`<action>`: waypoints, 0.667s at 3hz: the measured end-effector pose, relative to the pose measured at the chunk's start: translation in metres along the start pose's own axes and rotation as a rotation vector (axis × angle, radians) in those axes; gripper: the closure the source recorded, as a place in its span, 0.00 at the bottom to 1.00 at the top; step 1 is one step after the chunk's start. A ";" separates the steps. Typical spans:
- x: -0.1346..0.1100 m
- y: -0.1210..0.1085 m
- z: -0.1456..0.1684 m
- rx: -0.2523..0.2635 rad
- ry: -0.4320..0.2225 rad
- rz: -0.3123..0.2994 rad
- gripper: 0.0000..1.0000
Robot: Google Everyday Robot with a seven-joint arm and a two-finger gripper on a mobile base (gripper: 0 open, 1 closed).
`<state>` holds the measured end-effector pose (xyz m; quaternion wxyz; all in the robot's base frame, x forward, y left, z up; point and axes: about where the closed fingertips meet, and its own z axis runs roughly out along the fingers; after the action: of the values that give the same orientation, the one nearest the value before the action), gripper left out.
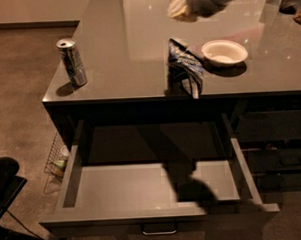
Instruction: Place blue chip bag into top drawer
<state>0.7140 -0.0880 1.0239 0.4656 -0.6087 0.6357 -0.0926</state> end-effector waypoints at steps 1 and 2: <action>-0.012 0.010 -0.065 0.057 -0.090 -0.032 1.00; -0.012 0.015 -0.102 0.086 -0.151 -0.045 0.86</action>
Offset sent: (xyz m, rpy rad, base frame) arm -0.0587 -0.0165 0.0374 0.0534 -0.0908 0.0575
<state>0.6296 -0.1203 1.0753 0.5357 -0.6076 0.5803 -0.0840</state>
